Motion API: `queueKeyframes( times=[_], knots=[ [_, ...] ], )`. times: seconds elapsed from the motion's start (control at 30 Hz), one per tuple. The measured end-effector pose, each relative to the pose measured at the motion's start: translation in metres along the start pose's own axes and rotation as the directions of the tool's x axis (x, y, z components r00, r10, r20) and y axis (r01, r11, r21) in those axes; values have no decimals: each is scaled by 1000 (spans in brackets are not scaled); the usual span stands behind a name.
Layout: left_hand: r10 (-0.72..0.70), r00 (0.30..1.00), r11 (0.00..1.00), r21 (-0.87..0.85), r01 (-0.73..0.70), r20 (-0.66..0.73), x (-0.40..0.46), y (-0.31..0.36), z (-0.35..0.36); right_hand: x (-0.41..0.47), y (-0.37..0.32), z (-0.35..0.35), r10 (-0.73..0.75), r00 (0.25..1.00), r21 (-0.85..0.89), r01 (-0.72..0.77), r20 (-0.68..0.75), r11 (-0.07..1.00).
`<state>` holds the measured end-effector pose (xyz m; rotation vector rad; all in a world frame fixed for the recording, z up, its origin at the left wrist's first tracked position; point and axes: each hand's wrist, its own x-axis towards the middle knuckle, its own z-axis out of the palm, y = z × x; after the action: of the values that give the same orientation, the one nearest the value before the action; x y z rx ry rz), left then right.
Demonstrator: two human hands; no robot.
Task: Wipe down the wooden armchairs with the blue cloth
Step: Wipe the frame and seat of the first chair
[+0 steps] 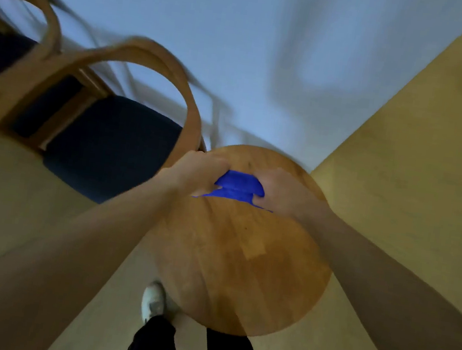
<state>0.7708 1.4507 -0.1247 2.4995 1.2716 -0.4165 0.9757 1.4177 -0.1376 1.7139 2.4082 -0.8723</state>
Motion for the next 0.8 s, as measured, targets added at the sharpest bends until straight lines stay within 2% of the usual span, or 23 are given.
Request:
queueKeyframes(
  times=[0.17,0.3,0.53,0.63,0.8],
  knots=[
    [-93,984,995,12,96,-150,-81,-80,-49,34,-110,-40,-126,989,-114,117,-71,986],
    [-156,961,987,-11,157,-229,-153,-147,-55,70,-200,-37,-215,974,-195,197,-77,961],
    [-261,934,965,-102,243,-245,-268,-252,-31,119,-342,-15,-348,935,-246,355,70,902],
    [-323,903,944,-161,287,-284,-298,-290,-25,144,-385,-14,-377,919,-226,394,116,891],
    [-396,885,909,-238,342,-244,-325,-346,-12,184,-434,-3,-409,898,-191,435,160,880]
  ],
)
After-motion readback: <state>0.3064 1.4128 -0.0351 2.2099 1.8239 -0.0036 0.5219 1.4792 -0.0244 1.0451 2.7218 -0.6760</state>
